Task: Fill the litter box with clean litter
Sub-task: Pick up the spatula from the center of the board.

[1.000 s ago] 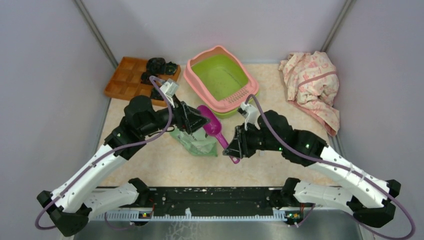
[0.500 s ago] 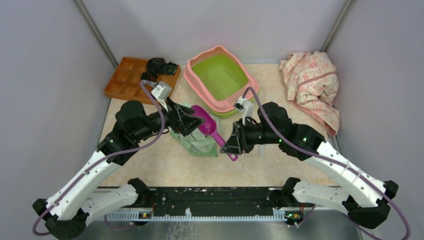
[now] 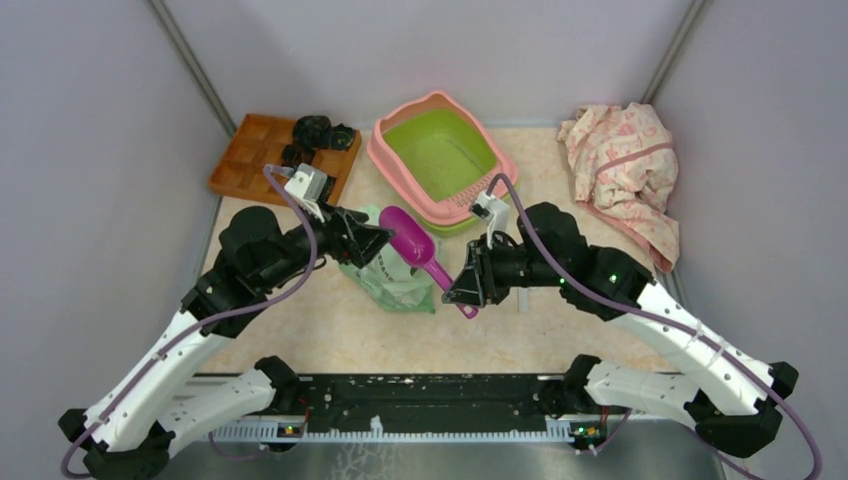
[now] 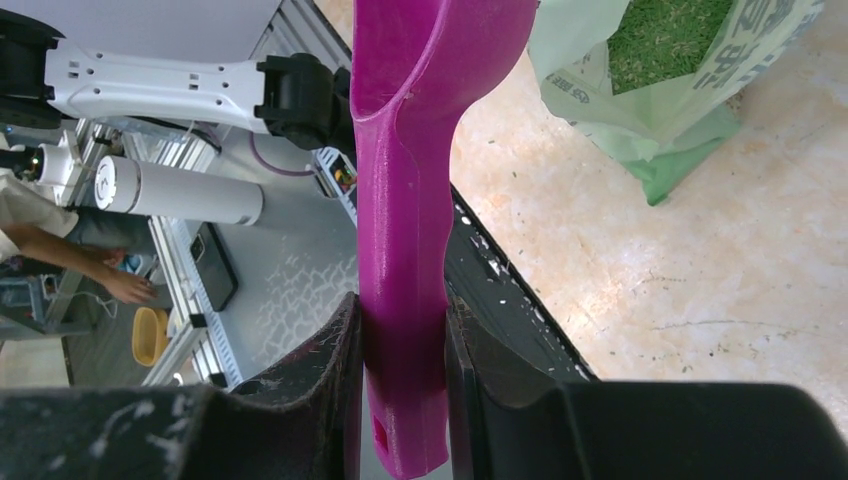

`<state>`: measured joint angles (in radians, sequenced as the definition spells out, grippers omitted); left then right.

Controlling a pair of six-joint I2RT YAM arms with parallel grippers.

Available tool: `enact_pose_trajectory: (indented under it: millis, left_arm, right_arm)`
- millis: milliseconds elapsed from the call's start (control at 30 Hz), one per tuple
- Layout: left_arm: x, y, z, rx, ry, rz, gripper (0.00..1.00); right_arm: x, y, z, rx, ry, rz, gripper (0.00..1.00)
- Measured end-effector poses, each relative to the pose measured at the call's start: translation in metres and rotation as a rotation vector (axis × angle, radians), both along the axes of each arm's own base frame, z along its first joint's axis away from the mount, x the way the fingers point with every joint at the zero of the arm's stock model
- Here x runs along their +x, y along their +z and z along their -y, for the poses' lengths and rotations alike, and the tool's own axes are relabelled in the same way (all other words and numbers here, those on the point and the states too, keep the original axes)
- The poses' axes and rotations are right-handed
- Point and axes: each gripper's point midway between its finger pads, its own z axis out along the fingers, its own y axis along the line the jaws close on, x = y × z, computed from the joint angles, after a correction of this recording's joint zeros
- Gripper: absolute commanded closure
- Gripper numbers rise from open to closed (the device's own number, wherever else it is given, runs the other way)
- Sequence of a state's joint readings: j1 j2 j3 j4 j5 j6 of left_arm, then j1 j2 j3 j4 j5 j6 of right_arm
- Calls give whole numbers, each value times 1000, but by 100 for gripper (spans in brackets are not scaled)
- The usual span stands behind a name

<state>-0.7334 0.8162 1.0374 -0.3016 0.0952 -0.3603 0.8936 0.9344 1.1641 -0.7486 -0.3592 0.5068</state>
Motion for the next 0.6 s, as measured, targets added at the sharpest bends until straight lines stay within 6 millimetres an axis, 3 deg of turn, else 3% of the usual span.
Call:
enact_pose_trajectory:
  millis: [333, 433, 533, 600]
  left_arm:
    - [-4, -3, 4, 11, -35, -10, 23]
    - [-5, -9, 10, 11, -61, -25, 38]
    - [-6, -16, 15, 12, -85, -44, 68]
    - [-5, -18, 19, -3, -92, -57, 82]
  right_arm:
    - [3, 11, -4, 24, 4, 15, 100]
    - [3, 12, -7, 33, 14, 11, 100]
    - [3, 15, -11, 50, 29, 11, 100]
    - [2, 15, -12, 55, 38, 9, 100]
